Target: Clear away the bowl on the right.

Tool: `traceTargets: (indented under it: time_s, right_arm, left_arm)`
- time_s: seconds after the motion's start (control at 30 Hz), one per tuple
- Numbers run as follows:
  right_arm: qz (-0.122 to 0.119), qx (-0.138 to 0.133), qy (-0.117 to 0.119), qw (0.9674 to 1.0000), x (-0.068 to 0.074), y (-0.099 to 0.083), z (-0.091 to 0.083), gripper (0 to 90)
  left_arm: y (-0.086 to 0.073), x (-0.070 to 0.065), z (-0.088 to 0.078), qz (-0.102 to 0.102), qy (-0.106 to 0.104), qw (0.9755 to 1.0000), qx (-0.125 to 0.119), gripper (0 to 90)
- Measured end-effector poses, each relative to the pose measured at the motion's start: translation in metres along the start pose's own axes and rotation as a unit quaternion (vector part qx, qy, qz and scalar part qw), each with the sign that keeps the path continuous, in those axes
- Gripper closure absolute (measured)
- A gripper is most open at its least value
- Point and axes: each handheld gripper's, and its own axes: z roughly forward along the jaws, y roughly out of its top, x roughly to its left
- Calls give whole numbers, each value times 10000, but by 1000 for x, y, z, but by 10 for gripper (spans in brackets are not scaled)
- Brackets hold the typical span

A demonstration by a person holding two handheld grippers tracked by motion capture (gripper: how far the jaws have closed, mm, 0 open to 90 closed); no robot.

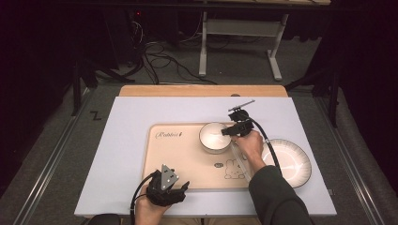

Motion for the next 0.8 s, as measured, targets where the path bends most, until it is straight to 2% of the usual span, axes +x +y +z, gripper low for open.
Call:
traceTargets:
  time_s: [0.1, 0.23, 0.57, 0.8]
  right_arm:
    - [7, -145, -152, 9998, 2, 0, -7, 637]
    - [7, -228, -178, 9996, 3, -1, -14, 584]
    - [-329, -406, -329, 9981, 8, -12, -34, 546]
    - [-390, -469, -380, 9974, 8, -23, -47, 546]
  left_arm:
    - [0, 0, 1, 39, 14, 10000, 32, 333]
    - [0, -1, 2, 12, -2, 10000, 14, 333]
    - [1, -4, 10, 50, -118, 9999, 88, 333]
    - [2, -8, 15, 87, -251, 9996, 112, 333]
